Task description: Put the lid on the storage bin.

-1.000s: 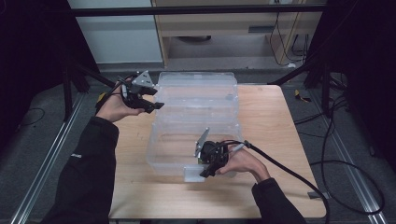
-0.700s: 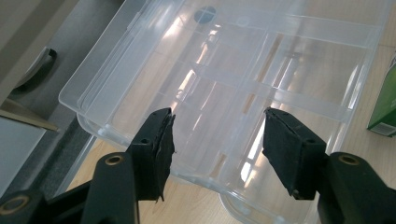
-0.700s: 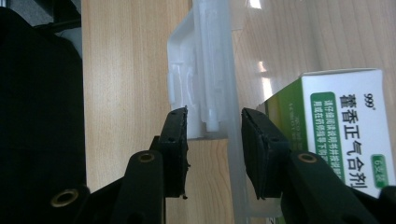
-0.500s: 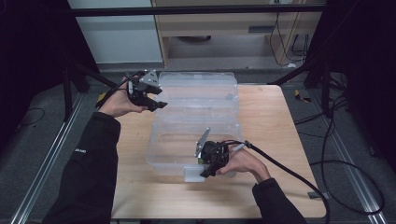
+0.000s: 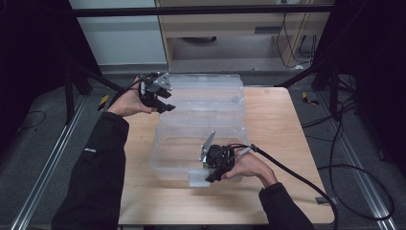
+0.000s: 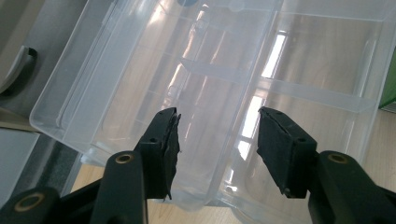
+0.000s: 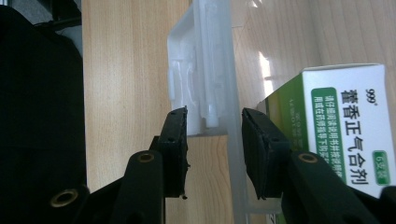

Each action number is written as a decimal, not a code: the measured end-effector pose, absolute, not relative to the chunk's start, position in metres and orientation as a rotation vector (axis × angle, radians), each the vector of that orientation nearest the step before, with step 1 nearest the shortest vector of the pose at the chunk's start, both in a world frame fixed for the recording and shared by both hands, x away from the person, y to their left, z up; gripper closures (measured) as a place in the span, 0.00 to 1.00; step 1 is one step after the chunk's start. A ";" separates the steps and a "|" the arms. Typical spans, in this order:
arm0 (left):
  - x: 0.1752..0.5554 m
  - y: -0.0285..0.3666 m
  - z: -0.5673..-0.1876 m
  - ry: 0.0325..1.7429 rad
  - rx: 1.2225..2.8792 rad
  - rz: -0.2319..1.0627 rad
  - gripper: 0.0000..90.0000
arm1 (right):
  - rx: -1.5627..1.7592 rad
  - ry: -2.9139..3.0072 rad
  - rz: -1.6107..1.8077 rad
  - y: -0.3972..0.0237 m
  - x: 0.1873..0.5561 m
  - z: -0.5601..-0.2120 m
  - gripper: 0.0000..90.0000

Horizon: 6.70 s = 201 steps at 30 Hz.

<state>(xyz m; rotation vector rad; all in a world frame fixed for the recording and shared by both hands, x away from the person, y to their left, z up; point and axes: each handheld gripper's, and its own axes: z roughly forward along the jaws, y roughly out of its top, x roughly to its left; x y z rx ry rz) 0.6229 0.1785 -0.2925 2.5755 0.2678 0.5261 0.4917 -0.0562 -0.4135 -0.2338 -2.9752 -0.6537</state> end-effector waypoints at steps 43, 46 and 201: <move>0.625 0.156 -0.304 0.155 2.691 0.503 0.89 | -0.229 -2.978 -0.637 -0.057 0.492 -0.414 0.69; 0.623 0.155 -0.303 0.150 2.700 0.499 0.90 | -0.217 -2.981 -0.637 -0.057 0.492 -0.413 0.70; 0.473 0.165 -0.320 0.084 2.653 0.464 0.96 | -0.485 -2.958 -1.359 -0.119 0.462 -0.362 0.85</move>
